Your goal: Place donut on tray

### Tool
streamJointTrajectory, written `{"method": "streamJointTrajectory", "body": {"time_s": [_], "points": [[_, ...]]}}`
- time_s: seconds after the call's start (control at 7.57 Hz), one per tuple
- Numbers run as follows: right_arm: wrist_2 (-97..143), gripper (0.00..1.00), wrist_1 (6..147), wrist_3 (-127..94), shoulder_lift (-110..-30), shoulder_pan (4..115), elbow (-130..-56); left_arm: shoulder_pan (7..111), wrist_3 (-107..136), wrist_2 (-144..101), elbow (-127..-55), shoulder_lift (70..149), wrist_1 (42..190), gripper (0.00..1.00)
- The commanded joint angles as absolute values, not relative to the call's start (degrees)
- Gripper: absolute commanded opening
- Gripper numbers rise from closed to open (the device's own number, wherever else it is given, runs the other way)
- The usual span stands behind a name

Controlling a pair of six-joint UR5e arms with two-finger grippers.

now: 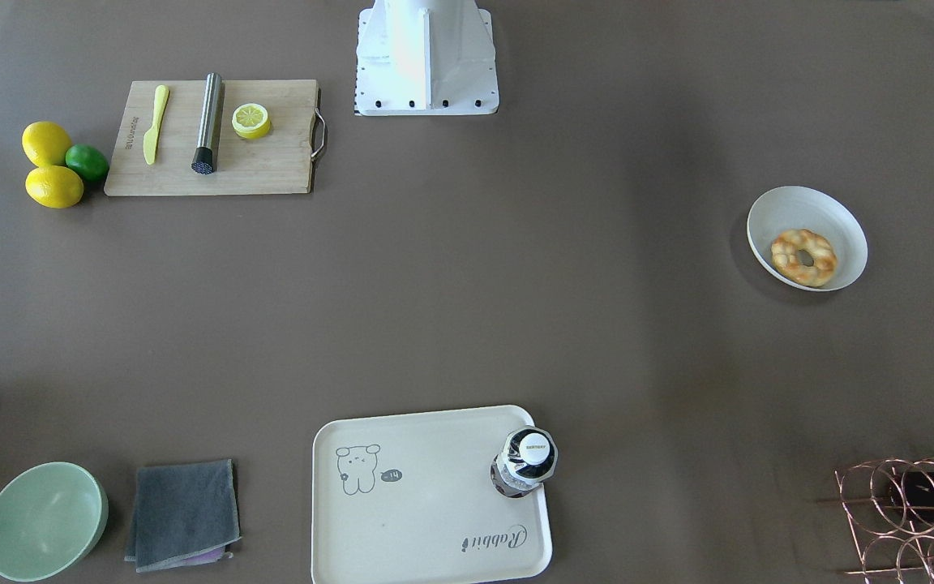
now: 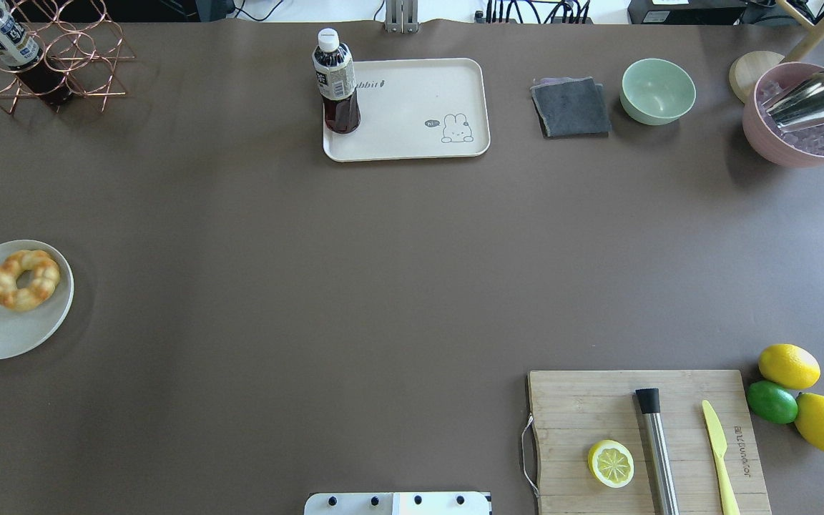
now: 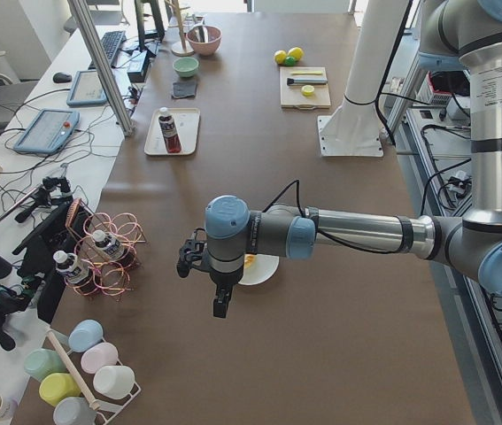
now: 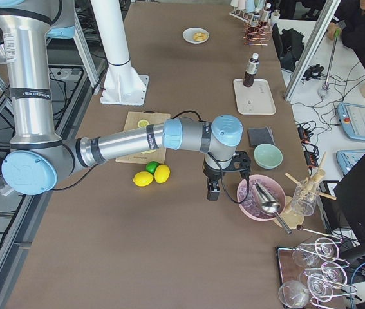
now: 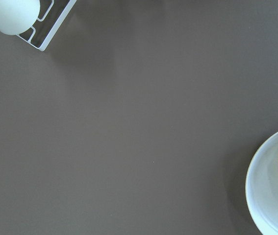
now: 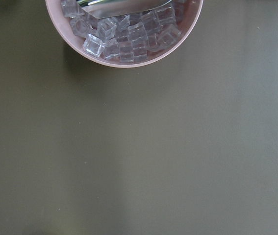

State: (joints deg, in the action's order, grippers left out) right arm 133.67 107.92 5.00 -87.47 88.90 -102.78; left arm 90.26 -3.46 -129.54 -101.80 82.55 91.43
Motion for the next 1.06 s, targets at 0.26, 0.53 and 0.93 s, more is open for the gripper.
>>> {"method": "streamJointTrajectory", "body": {"time_s": [0.26,0.53,0.93], "points": [[136.1,1.0,107.9,5.0,-87.4,87.8,-103.6,90.3,-3.3,-129.1,-102.1,82.7,91.6,0.98],[135.9,1.0,107.9,4.6,-86.5,87.8,-104.1,90.2,-3.0,-129.5,-102.7,82.9,91.8,0.98],[135.8,1.0,107.8,2.1,-84.7,86.5,-103.2,89.7,-2.9,-129.7,-102.0,83.0,92.1,0.98]]}}
